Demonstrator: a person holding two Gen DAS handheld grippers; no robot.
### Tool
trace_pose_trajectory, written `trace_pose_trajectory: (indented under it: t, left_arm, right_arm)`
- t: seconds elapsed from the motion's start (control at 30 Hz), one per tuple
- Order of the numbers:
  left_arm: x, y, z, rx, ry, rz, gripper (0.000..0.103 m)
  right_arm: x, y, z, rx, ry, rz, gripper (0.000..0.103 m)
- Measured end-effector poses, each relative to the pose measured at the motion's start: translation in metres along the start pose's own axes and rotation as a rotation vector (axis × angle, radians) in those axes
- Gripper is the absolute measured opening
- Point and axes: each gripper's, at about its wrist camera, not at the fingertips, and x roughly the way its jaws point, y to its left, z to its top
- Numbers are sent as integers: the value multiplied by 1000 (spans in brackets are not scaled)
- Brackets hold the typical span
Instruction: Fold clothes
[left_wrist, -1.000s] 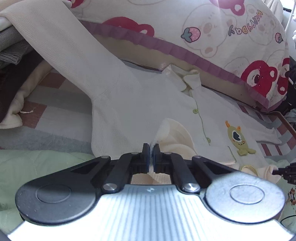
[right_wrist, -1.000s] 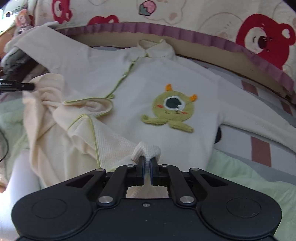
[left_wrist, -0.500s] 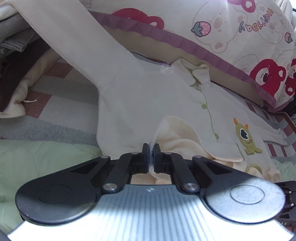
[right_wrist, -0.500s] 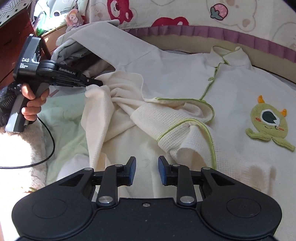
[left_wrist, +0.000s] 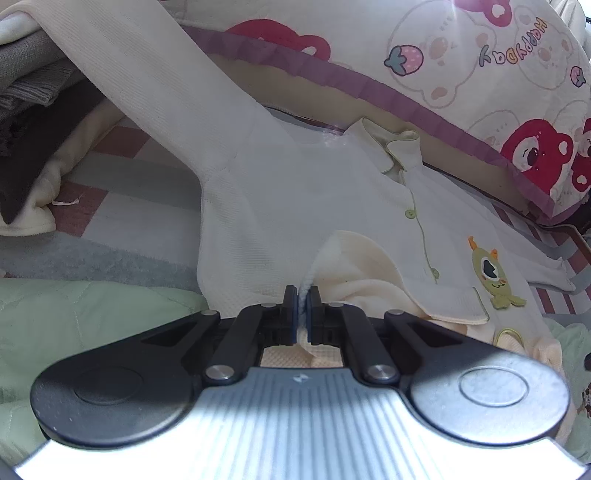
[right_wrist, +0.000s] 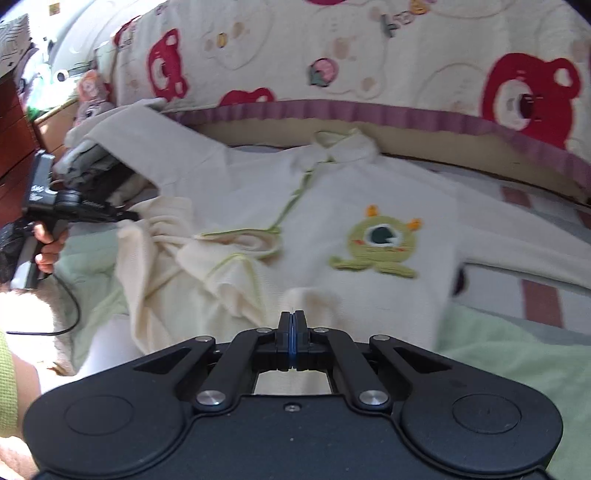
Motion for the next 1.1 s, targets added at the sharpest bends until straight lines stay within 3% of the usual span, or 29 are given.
trace_pose_trajectory:
  t: [0.03, 0.1, 0.13, 0.17, 0.2, 0.23, 0.27, 0.33, 0.47, 0.57, 0.77, 0.9, 1.0, 1.1]
  left_arm:
    - [-1, 0, 0, 1, -3, 0, 4]
    - [-2, 0, 0, 1, -10, -2, 4]
    - [-3, 0, 1, 0, -13, -5, 4]
    - [-3, -1, 1, 0, -15, -8, 4]
    - [-3, -1, 2, 1, -16, -11, 4]
    - [-3, -2, 2, 2, -17, -15, 5]
    - [-3, -2, 2, 3, -16, -20, 4]
    - [-6, -3, 3, 10, -16, -48, 3]
    - [-25, 0, 5, -74, -12, -174, 3]
    - [-39, 11, 5, -181, 17, -245, 3]
    - [-65, 31, -3, -337, 61, -418, 3]
    - [-75, 30, -8, -369, 79, -513, 3]
    - [-83, 24, -9, -375, 79, -602, 3]
    - [-95, 19, -11, -360, 45, -631, 3]
  right_arm:
    - [-11, -13, -1, 8, -2, -86, 0]
    - [-25, -40, -3, 30, 16, -352, 0]
    - [-27, -53, -5, 38, 34, -512, 10]
    - [-24, -64, -7, 38, 63, -654, 14]
    - [-21, -68, -9, 33, 82, -695, 19]
    - [-19, -68, -9, 30, 90, -672, 21]
    - [-14, -64, -8, 50, 88, -588, 23]
    - [-1, -49, -3, 129, 68, -313, 43]
    - [46, -2, 14, 201, 75, 172, 43]
    - [92, 52, 30, 101, 126, 419, 43]
    - [156, 130, 56, -34, 158, 716, 45]
    - [173, 164, 74, -79, 123, 851, 64]
    - [183, 179, 85, -66, 100, 898, 65]
    - [202, 180, 91, 27, 162, 1014, 79]
